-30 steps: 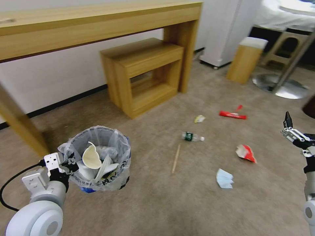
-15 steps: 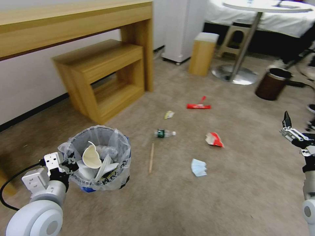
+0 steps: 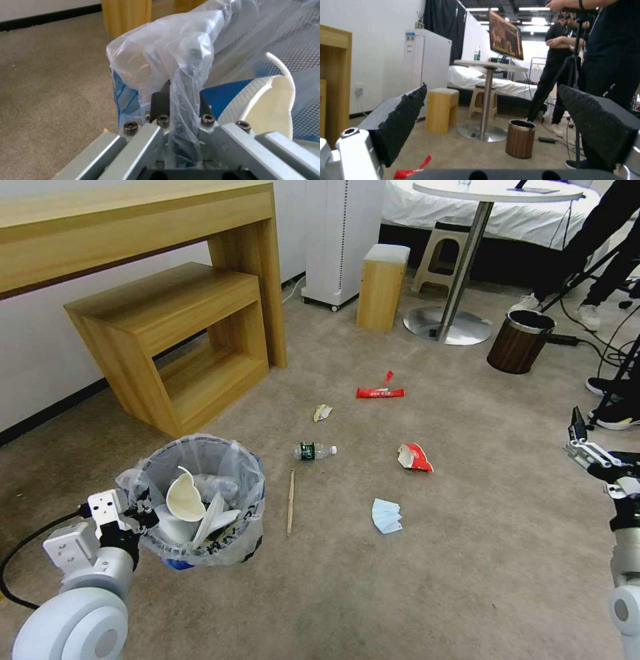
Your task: Pick up the trash bin and place the garbage on the floor into it.
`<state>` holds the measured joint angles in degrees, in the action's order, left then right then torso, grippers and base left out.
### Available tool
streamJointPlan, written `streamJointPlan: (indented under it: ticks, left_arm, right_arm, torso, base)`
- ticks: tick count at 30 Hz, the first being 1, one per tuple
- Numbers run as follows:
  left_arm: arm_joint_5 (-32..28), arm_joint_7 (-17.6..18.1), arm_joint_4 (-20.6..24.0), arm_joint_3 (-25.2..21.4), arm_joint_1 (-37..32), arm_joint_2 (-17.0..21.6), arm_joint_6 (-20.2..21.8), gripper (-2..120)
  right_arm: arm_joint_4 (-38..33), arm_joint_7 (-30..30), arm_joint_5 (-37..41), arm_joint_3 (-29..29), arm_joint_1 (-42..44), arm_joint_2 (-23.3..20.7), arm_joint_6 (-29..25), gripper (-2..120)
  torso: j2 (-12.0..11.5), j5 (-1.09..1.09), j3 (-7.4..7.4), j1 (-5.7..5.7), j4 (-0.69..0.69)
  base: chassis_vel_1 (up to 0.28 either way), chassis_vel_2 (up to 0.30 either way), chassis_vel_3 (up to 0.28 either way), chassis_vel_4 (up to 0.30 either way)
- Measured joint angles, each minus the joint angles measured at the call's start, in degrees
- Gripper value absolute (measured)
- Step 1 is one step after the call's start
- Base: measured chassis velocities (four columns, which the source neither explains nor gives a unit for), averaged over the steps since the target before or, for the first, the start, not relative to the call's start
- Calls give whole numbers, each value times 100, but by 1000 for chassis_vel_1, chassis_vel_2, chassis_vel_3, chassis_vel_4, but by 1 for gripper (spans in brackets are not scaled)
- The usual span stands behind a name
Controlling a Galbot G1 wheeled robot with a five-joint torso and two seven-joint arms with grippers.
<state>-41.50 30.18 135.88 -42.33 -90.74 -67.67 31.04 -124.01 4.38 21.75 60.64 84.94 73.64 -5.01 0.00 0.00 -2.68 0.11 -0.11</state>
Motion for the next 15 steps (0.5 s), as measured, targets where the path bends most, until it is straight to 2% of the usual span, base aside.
streamJointPlan:
  ticks: [7, 9, 15]
  left_arm:
    - [-60, 104, -5, -93, 57, -9, -25, 1]
    - [-174, 321, -4, -156, 93, -10, 33, 1]
    - [-346, 685, 0, -274, 154, -61, 207, 1]
  right_arm:
    - [15, -22, -5, -97, -22, 37, 44, 100]
    - [32, -24, -7, -108, -41, 38, 44, 100]
    - [69, -27, -12, -126, -80, 44, 44, 100]
  torso:
    - [-1, 0, 0, 0, 0]
    - [-1, 0, 0, 0, 0]
    - [-1, 0, 0, 0, 0]
  base:
    - [0, 0, 0, 0]
    - [0, 0, 0, 0]
    - [0, 0, 0, 0]
